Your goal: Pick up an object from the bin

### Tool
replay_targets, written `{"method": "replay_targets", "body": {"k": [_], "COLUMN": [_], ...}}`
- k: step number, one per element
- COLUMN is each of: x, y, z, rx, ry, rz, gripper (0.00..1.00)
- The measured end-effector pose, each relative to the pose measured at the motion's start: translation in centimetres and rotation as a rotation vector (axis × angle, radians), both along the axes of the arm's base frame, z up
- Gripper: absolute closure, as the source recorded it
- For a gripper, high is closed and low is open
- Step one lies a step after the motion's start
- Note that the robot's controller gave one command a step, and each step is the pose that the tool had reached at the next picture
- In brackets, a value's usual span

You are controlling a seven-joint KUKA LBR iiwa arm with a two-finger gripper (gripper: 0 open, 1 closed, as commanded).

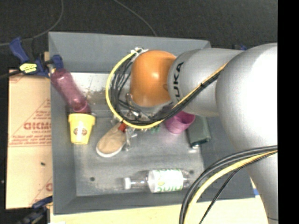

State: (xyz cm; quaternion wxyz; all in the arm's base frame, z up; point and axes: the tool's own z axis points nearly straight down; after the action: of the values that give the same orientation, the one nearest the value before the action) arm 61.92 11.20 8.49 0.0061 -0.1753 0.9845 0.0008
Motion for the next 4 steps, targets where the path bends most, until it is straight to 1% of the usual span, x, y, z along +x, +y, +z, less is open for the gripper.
{"method": "replay_targets", "body": {"k": [1, 3, 4], "x": [0.1, 0.0, 0.0], "y": [0.0, -0.1, -0.1], "z": [1.1, 3.4, 5.1], "rx": [0.0, -0.001, -0.001], "ry": [-0.003, -0.001, -0.001], "rz": [-0.001, -0.003, -0.005], "gripper": [1.0, 1.0, 1.0]}}
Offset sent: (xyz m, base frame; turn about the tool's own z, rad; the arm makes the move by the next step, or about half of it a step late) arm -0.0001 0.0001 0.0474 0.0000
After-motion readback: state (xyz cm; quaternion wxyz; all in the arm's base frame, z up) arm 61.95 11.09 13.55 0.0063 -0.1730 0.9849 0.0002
